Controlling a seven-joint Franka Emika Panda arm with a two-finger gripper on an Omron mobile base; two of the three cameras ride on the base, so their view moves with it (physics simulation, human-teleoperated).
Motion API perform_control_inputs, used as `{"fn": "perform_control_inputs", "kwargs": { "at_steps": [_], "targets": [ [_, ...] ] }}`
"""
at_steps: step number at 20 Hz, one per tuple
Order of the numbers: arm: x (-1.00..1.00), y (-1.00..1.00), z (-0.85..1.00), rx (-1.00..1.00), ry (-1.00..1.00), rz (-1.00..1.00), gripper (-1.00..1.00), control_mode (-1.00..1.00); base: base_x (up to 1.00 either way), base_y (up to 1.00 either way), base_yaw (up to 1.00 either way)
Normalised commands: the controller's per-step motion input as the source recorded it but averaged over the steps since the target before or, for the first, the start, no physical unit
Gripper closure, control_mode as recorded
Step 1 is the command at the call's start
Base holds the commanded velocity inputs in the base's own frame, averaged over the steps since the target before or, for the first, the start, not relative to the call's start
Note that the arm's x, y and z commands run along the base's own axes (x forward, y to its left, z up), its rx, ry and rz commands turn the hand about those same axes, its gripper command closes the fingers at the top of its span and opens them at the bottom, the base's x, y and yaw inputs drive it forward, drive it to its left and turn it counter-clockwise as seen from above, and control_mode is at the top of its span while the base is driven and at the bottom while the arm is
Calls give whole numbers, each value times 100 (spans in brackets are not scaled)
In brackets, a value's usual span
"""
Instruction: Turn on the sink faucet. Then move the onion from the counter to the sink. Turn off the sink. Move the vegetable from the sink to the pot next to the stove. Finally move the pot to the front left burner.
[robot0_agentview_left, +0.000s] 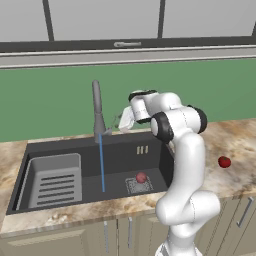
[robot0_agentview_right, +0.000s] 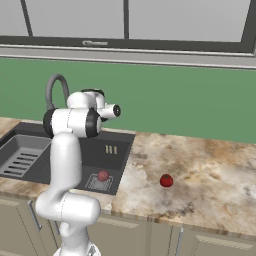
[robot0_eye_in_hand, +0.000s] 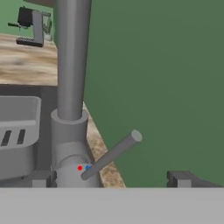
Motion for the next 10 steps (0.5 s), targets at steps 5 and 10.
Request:
{"fn": "perform_control_inputs", "kwargs": {
  "at_steps": [5, 10],
  "targets": [
    [7, 5, 0, 0, 0, 0, -100, -100, 0, 0, 0],
    [0, 14, 0, 0, 0, 1, -100, -100, 0, 0, 0]
  ]
}}
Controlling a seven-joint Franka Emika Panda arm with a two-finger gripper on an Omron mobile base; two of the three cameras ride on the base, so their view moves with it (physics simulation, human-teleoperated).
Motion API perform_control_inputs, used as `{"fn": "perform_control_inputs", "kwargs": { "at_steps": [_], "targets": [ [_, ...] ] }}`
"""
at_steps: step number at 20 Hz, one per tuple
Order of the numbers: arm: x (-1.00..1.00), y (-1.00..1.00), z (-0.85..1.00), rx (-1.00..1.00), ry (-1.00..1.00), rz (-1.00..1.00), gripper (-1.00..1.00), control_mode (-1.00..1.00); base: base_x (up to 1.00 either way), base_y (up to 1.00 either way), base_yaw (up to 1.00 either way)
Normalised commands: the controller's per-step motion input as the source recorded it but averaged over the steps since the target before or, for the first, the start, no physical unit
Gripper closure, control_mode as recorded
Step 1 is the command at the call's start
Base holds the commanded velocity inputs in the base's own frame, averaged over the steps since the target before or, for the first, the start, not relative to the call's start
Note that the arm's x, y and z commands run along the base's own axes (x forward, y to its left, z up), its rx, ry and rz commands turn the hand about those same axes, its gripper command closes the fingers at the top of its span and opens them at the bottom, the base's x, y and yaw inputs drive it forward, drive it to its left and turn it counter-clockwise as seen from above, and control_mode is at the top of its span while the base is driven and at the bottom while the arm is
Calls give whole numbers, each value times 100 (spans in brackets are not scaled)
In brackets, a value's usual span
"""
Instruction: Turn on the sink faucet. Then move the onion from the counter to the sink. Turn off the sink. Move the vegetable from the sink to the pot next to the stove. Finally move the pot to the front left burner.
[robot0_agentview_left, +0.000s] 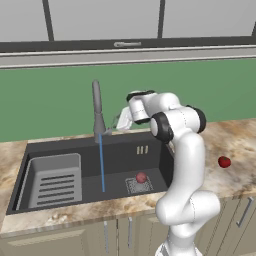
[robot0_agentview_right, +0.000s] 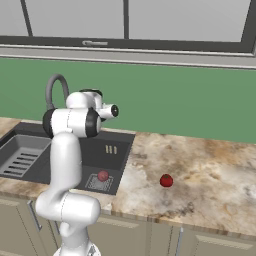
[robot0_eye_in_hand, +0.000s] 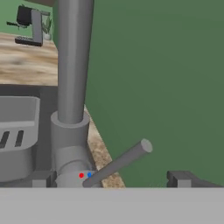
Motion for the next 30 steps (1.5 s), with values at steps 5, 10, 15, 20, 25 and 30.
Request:
{"fn": "perform_control_inputs", "kwargs": {
  "at_steps": [5, 10, 15, 20, 25, 30],
  "targets": [
    [0, 16, 0, 0, 0, 2, -100, -100, 0, 0, 0],
    [0, 18, 0, 0, 0, 4, -100, -100, 0, 0, 0],
    [0, 22, 0, 0, 0, 3, -100, -100, 0, 0, 0],
    [0, 29, 0, 0, 0, 3, -100, -100, 0, 0, 0],
    [0, 34, 2, 0, 1, 1, -100, -100, 0, 0, 0],
    [0, 40, 6, 0, 0, 0, -100, -100, 0, 0, 0]
  ]
}}
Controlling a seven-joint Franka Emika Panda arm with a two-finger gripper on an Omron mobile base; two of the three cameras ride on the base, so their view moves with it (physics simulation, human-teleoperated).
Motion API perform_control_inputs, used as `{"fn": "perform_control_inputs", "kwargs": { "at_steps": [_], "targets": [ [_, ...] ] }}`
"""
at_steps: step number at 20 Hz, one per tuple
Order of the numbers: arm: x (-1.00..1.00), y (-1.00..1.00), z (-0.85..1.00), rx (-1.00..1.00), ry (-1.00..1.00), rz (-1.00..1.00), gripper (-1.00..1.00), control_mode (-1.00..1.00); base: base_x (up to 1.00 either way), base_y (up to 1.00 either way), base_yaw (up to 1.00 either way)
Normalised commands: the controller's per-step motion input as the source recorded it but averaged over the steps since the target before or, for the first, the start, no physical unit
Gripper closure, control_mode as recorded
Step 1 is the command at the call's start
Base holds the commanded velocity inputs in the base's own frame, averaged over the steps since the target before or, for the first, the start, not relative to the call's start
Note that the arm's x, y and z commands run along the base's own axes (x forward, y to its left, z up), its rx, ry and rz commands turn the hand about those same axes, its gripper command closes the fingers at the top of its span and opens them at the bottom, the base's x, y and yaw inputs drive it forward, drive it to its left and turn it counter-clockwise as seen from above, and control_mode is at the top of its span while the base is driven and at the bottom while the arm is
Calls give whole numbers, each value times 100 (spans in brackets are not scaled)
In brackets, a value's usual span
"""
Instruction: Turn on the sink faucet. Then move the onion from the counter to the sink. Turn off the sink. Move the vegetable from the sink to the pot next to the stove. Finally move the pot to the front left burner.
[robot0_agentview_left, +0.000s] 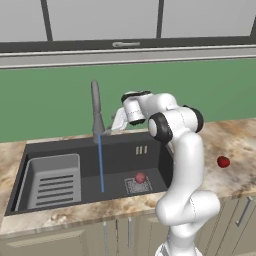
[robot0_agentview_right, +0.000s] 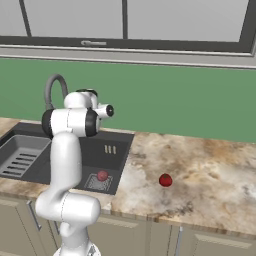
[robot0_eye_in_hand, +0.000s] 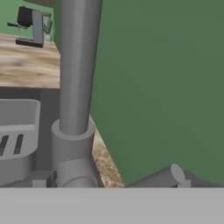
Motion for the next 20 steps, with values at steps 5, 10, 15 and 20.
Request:
{"fn": "perform_control_inputs", "kwargs": {
  "at_steps": [5, 10, 15, 20],
  "targets": [
    [0, 42, 8, 0, 0, 0, -100, -100, 0, 0, 0],
    [0, 43, 10, 0, 0, 0, -100, -100, 0, 0, 0],
    [0, 42, 7, 0, 0, 0, -100, -100, 0, 0, 0],
    [0, 29, 1, 0, 0, 0, -100, -100, 0, 0, 0]
  ]
}}
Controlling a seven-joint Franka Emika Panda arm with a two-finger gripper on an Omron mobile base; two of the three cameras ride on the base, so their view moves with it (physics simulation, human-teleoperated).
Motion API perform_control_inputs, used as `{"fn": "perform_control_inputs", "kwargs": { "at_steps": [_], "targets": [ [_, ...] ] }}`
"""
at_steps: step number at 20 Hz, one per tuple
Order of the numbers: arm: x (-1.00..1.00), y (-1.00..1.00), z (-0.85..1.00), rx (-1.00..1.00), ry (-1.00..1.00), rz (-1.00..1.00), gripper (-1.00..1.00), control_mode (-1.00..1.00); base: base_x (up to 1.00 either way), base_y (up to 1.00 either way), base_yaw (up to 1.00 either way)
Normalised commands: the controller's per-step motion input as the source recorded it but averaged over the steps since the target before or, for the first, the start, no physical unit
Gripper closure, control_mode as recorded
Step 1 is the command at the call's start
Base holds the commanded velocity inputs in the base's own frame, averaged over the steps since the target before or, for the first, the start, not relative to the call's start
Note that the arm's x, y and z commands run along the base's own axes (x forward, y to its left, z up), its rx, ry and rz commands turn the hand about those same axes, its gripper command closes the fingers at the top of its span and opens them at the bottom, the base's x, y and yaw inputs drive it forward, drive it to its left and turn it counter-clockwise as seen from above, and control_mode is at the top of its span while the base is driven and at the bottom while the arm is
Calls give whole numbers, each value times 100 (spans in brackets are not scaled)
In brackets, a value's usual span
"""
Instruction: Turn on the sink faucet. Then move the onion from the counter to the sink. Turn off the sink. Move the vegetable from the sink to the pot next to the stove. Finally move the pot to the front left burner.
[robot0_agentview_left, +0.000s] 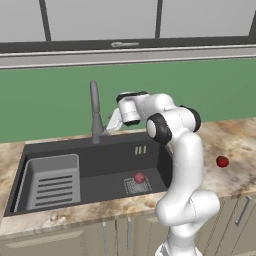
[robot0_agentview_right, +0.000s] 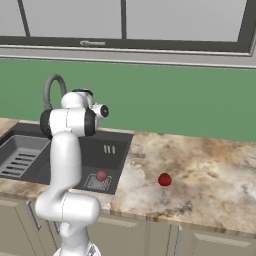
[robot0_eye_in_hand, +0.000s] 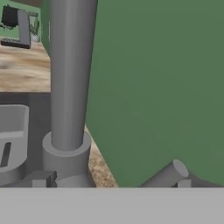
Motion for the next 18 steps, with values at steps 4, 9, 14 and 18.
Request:
{"fn": "perform_control_inputs", "kwargs": {
  "at_steps": [4, 9, 14, 18],
  "targets": [
    [0, -4, -7, 0, -1, 0, -100, -100, 0, 0, 0],
    [0, -34, -22, 0, -6, 0, -100, -100, 0, 0, 0],
    [-7, -46, -16, 0, -8, 0, -100, -100, 0, 0, 0],
    [-27, -40, -2, 0, -7, 0, -100, -100, 0, 0, 0]
  ]
}}
